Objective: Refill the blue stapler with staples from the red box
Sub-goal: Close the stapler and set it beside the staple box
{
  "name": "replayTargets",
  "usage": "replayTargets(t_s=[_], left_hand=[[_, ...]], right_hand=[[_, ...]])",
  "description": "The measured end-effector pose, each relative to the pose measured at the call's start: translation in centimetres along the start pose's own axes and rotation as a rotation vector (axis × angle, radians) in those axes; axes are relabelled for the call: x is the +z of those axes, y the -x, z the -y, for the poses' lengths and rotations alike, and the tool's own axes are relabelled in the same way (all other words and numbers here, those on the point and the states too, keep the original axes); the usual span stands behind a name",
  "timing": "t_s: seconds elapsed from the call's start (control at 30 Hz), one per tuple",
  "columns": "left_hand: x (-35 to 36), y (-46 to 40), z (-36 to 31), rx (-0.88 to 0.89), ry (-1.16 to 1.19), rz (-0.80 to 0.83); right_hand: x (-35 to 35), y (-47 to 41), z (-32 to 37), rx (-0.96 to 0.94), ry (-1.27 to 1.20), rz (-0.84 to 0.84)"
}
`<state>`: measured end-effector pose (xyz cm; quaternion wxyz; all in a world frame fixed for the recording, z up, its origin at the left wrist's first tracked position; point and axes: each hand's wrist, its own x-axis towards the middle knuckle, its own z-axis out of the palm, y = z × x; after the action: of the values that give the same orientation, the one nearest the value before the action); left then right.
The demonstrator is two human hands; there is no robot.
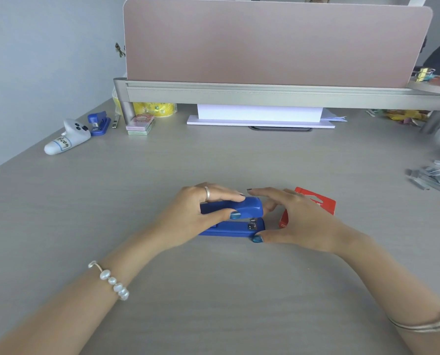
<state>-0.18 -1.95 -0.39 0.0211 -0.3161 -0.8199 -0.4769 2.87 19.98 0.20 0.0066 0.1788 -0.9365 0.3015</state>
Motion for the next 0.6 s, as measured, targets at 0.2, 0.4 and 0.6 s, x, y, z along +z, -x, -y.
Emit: replayTargets(t_s=[0.2,0.4,0.6], left_hand=[[0.1,-0.23,-0.04,-0.007,0.015,0.004],[0.26,-0.19,-0.12,0.083,-0.165,0.064],[0.32,-0.23,-0.1,0.109,-0.216,0.078]], right_hand=[[0.02,-0.08,-0.2,0.0,-0.018,-0.008],[0.17,-0.09,-0.28,0.03,-0.068,-0.003],[0.06,-0.05,-0.25,0.018,-0.083,0.007]])
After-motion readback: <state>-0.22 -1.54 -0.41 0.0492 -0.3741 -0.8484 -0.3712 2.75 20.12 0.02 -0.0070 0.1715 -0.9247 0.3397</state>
